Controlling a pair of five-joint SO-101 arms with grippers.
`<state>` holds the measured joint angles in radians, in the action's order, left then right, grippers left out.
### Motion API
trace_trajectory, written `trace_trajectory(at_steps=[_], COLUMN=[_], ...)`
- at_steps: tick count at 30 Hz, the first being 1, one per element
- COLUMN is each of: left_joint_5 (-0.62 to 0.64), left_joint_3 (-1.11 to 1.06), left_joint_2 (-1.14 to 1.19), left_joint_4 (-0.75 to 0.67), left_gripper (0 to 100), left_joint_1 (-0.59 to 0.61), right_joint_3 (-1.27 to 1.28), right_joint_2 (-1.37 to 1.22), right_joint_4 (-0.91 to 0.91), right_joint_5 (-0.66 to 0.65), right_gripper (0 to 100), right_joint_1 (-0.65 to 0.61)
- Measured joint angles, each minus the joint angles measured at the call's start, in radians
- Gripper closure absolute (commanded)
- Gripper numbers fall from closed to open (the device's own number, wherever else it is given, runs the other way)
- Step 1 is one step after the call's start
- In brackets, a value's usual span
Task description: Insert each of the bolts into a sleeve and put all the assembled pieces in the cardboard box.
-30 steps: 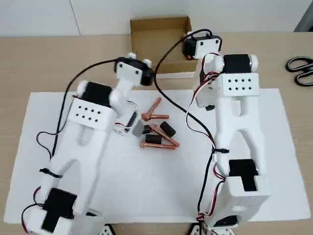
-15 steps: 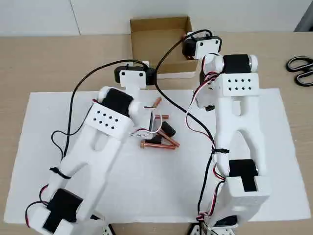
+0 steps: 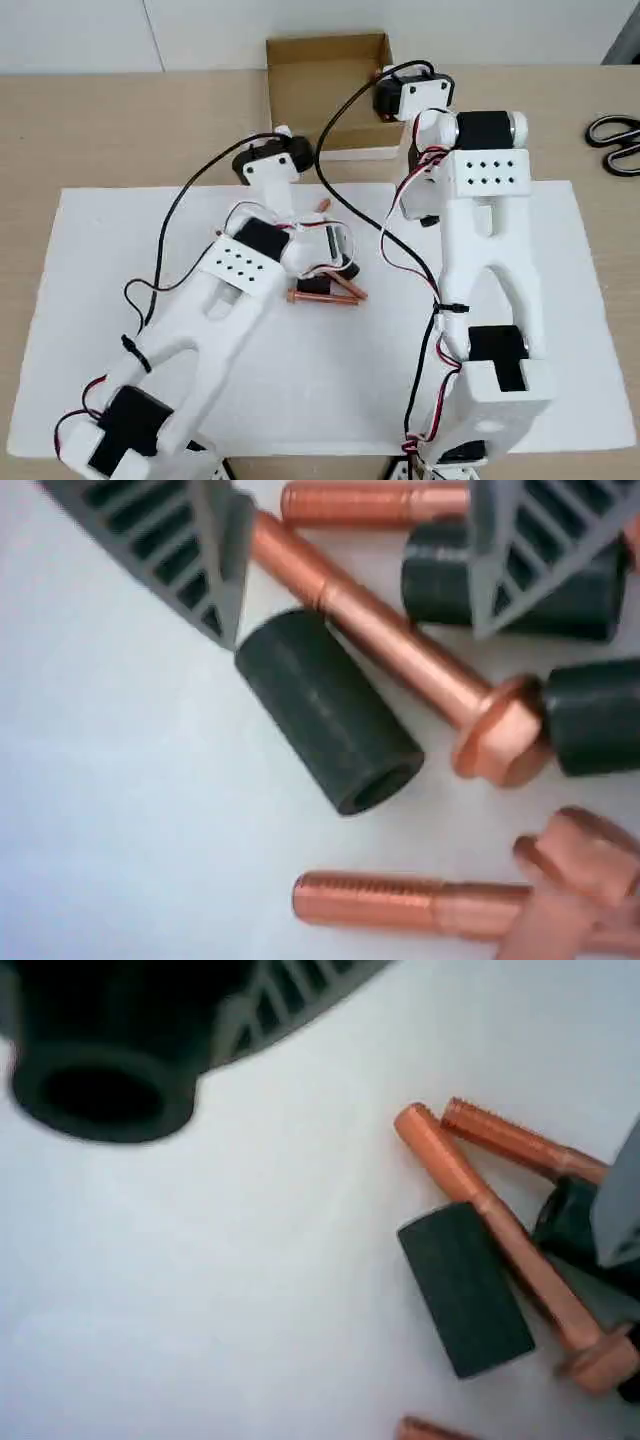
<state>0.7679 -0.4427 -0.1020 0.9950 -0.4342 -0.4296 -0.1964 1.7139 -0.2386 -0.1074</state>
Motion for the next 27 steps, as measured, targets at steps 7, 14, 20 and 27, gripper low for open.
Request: trace_trajectory(at_steps=[7, 14, 20, 27], left_joint_5=[0.002, 0.026, 0.054, 0.052], left_joint_3=[-0.078, -0.14, -0.172, -0.173], left_joint_2=[0.0, 0.0, 0.002, 0.061], left_joint_4=[-0.103, -0.149, -0.198, -0.203], left_gripper=[86, 86, 86, 86], left_joint_1=[0.0, 0.0, -0.002, -0.002], right_joint_3=[0.0, 0.0, 0.0, 0.0], right_joint_2=[0.0, 0.0, 0.0, 0.0], right_joint_4=[0.0, 0.0, 0.0, 0.0], right_joint_5=[0.0, 0.0, 0.0, 0.0], right_gripper=[99.2, 99.2, 99.2, 99.2], right_joint_1=[0.0, 0.0, 0.0, 0.0])
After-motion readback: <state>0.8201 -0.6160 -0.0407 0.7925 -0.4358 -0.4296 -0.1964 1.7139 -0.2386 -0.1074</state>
